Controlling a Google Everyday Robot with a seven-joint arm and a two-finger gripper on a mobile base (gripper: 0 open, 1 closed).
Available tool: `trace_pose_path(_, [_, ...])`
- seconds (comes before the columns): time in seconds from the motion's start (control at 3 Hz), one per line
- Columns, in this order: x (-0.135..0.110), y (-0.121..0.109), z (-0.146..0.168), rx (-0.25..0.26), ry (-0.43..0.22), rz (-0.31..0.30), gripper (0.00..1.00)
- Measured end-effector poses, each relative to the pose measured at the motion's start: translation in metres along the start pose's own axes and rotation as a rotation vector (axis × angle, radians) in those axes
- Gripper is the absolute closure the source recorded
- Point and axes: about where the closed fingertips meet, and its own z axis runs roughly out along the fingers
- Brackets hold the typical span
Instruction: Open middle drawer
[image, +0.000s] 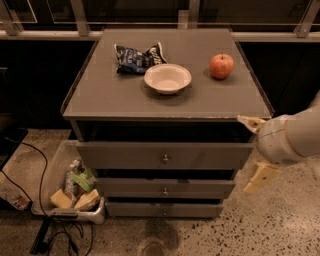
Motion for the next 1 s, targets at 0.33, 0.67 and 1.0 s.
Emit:
trace_pose_path(0.33, [0.010, 0.015, 0.055, 0.002, 0.055, -0.020, 0.00])
trace_pose_path(0.67, [0.026, 0.034, 0.104, -0.014, 0.050, -0.015, 0.00])
trace_pose_path(1.0, [0.046, 0.056, 0.153, -0.069, -0.001, 0.031, 0.00])
